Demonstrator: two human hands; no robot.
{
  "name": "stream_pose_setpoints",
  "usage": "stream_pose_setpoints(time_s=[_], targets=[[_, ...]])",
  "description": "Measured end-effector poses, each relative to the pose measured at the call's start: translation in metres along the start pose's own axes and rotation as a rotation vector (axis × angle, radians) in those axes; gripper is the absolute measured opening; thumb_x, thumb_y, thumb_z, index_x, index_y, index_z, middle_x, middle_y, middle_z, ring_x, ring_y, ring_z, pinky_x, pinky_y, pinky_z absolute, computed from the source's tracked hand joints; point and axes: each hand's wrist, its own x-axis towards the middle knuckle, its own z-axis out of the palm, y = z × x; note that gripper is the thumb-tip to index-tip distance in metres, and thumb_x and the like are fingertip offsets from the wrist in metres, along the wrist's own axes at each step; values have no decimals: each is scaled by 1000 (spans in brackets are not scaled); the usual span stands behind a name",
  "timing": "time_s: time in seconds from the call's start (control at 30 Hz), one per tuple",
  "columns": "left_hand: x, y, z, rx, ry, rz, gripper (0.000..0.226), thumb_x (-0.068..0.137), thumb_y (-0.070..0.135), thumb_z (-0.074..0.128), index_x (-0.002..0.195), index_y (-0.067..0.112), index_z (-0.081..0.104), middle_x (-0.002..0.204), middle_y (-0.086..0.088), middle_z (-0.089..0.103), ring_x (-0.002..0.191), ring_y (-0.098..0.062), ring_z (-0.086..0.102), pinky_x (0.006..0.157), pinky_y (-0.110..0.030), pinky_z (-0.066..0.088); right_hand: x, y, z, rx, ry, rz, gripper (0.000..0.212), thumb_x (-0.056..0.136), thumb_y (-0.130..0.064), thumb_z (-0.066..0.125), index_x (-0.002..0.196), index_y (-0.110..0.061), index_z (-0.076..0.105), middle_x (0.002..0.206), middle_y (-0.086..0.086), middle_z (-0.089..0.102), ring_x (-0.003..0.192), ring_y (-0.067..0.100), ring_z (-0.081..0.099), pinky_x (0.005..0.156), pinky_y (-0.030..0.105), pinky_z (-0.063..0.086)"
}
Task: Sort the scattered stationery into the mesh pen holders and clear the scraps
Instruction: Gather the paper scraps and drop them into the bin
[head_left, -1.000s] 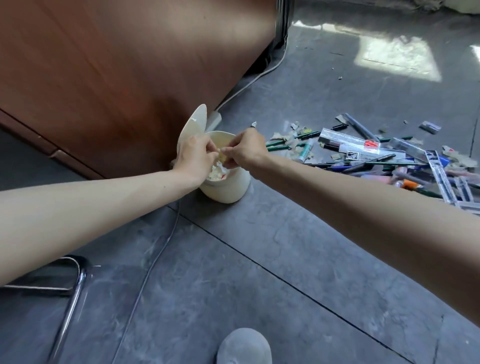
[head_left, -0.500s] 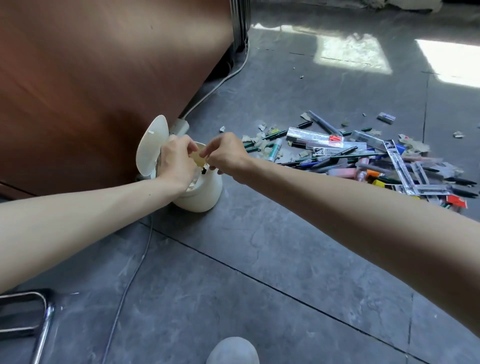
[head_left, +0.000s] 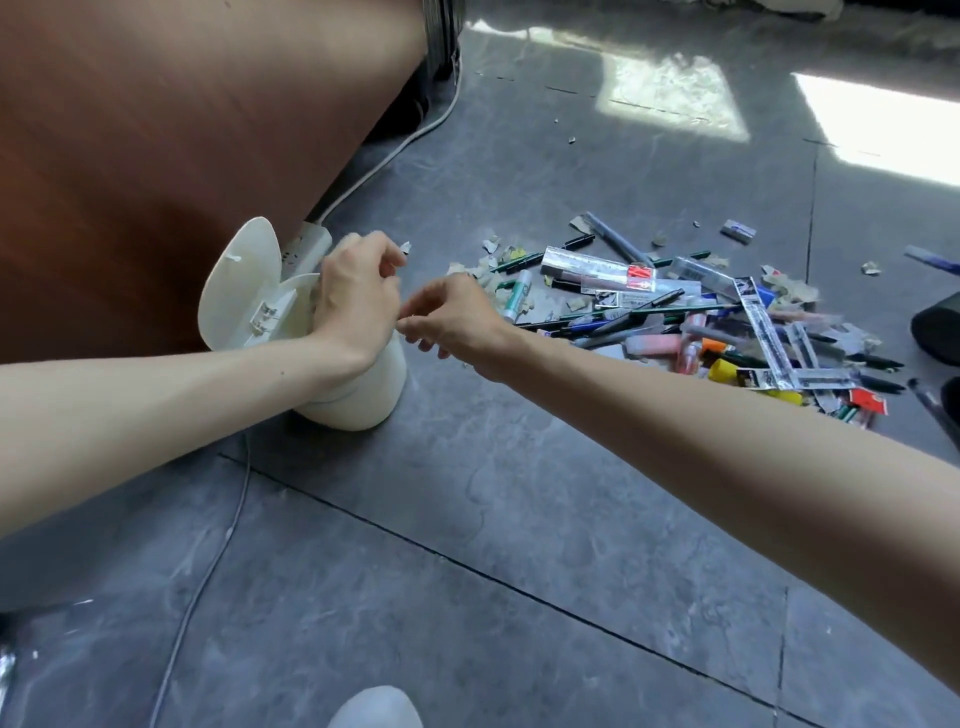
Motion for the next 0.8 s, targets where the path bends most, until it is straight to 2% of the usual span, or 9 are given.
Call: stream_pose_setpoints(time_s=[0.2, 0.3, 0.37, 0.43, 0.53, 0.6, 0.67, 0.77, 0.8], targets=[[49, 14, 1, -106, 82, -193, 30, 82, 3, 43, 96, 19, 64, 107, -4, 64, 101, -23, 58, 80, -28, 45, 18, -6, -10, 104, -37, 7, 16, 82, 3, 64, 72, -9, 64, 61, 6, 61, 53, 11, 52, 43, 18, 38], [69, 10, -22, -73, -185, -319, 24, 79, 5, 49, 75, 22, 65, 99, -7, 69, 96, -26, 65, 69, -26, 46, 26, -17, 6, 89, -112, -19, 13, 84, 4, 62, 77, -8, 65, 62, 5, 62, 50, 7, 53, 45, 18, 38], [76, 7, -31, -70, -338, -348, 18, 79, 7, 53, 80, 15, 69, 91, -11, 72, 88, -27, 70, 64, -27, 47, 31, -24, 19, 36, -158, -44, 15, 82, 7, 60, 79, -6, 67, 63, 6, 62, 48, 6, 53, 43, 16, 38], [77, 8, -29, -48, -405, -402, 20, 84, 9, 55, 97, 9, 70, 93, -11, 72, 86, -26, 70, 68, -30, 49, 30, -29, 25, -77, -197, -82, 18, 77, 10, 59, 83, -3, 71, 71, 9, 66, 61, 11, 56, 48, 15, 41], [69, 10, -22, -97, -464, -464, 17, 85, 7, 53, 97, 5, 65, 88, -14, 66, 65, -26, 63, 62, -30, 50, 24, -33, 23, -257, -243, -143, 23, 75, 10, 59, 87, -2, 75, 108, 10, 66, 111, 11, 53, 80, 12, 41], [60, 14, -18, -76, -470, -495, 24, 85, 5, 51, 103, 5, 66, 98, -19, 66, 72, -29, 63, 61, -32, 50, 20, -32, 19, -215, -190, -139, 20, 76, 7, 61, 89, -1, 74, 94, 10, 68, 94, 13, 61, 77, 19, 47], [56, 17, -17, -26, -469, -464, 29, 87, 6, 50, 112, 3, 65, 111, -17, 65, 96, -32, 64, 75, -33, 51, 20, -28, 18, -196, -90, -129, 19, 76, 5, 62, 86, -4, 75, 72, 3, 68, 70, 8, 61, 69, 24, 51], [56, 13, -14, 41, -463, -419, 21, 86, 8, 50, 101, 4, 65, 102, -18, 65, 75, -28, 59, 62, -29, 46, 17, -26, 16, -224, -62, -118, 35, 72, 14, 48, 82, -5, 76, 58, -21, 60, 60, -6, 54, 60, 9, 42], [57, 9, -11, 21, -435, -403, 22, 86, 10, 49, 102, 4, 64, 106, -19, 64, 74, -27, 54, 65, -31, 47, 16, -26, 16, -211, -71, -107, 35, 73, 15, 49, 85, -4, 76, 60, -21, 60, 61, -6, 52, 59, 8, 39]])
